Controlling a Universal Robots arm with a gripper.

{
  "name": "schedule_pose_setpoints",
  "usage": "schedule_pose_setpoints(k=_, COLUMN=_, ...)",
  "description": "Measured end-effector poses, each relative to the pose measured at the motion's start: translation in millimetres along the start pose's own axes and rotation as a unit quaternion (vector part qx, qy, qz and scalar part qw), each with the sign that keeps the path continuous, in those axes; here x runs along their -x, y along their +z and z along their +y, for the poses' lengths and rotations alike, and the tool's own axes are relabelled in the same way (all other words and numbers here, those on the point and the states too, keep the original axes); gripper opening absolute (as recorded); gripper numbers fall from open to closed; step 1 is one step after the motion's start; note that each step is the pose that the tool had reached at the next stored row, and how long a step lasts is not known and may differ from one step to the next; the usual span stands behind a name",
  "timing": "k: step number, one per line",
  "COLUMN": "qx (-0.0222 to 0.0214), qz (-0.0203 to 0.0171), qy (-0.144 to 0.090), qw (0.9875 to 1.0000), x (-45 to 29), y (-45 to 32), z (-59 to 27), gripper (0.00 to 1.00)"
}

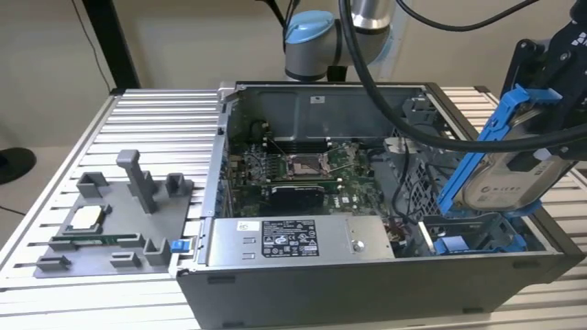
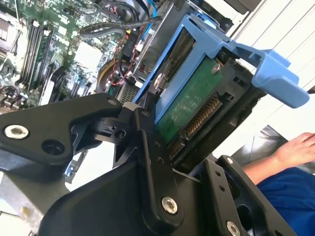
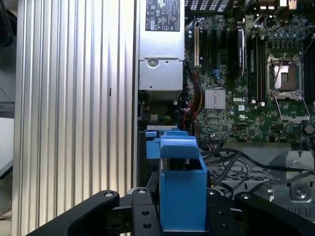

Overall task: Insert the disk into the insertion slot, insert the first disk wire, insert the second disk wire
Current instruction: 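Insert the disk into the insertion slot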

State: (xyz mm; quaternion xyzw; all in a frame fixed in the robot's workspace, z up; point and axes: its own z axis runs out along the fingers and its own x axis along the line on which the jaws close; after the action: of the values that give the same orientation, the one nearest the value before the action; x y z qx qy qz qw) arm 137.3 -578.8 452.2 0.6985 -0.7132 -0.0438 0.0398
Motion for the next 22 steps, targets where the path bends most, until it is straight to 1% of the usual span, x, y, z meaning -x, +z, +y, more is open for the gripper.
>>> schedule_pose_setpoints(k=9, qx=0.0, qz=-0.0001, qy=0.0, qw=1.0, x=0.0, y=0.8, z=-0.1, gripper=0.0)
schedule_pose_setpoints(k=16, qx=0.0, qz=-0.0001, qy=0.0, qw=1.0, x=0.0, y=8.5, z=-1.0, gripper=0.0)
schedule_pose_setpoints(k=22, qx=0.0, qz=-0.0001, qy=0.0, qw=1.0, x=-0.1, y=12.9, z=-1.6, gripper=0.0)
